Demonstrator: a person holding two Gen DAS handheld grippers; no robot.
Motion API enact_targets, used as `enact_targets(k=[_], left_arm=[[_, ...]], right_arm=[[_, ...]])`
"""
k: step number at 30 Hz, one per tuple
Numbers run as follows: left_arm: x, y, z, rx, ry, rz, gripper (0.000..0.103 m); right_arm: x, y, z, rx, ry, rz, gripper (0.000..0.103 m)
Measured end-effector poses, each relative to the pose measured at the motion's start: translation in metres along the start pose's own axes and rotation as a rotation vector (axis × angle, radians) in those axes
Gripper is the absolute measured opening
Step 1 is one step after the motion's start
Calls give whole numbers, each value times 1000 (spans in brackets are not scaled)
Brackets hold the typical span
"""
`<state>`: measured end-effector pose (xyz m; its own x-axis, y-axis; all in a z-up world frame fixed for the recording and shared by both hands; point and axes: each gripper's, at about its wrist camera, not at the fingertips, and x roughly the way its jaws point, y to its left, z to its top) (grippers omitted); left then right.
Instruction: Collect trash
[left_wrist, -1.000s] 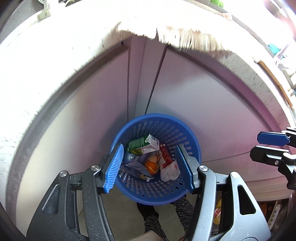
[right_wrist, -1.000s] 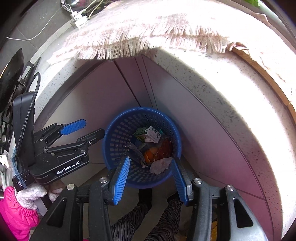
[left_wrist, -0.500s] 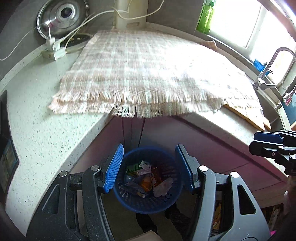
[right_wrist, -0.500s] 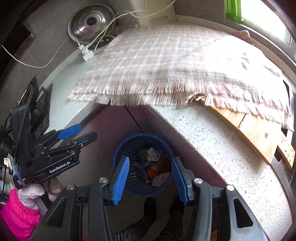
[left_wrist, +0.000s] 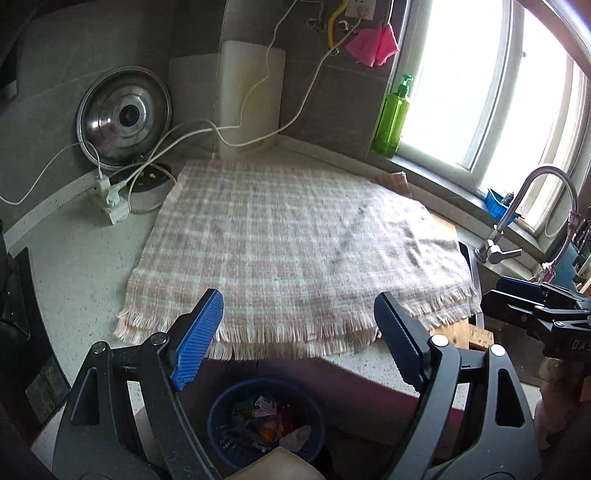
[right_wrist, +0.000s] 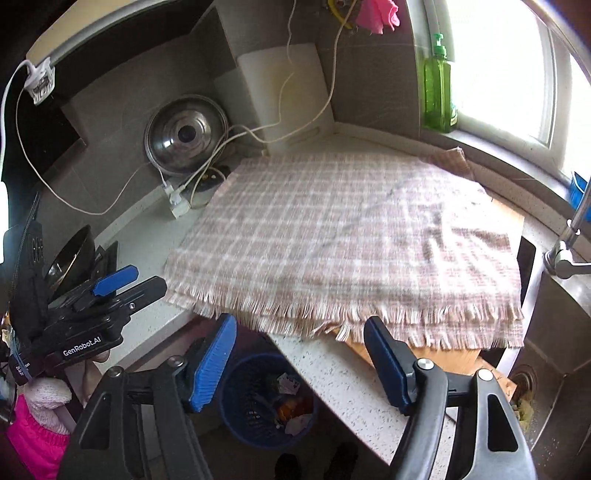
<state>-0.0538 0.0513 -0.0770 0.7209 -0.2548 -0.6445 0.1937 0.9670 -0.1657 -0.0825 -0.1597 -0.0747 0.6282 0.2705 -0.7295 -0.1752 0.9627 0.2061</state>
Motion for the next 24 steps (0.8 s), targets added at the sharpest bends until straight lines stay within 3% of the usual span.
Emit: enact_targets(k=[7, 19, 24], left_arm=[[-25, -29, 38, 44, -115, 33, 100], [-34, -52, 55, 48, -138, 106, 102], [-33, -54, 58, 47, -141, 101, 103]], right_arm=[[-24, -19, 26, 12, -129, -21, 102], [-38, -34, 47, 8, -192, -33, 103], [-39, -36, 51, 3, -211, -35, 103]])
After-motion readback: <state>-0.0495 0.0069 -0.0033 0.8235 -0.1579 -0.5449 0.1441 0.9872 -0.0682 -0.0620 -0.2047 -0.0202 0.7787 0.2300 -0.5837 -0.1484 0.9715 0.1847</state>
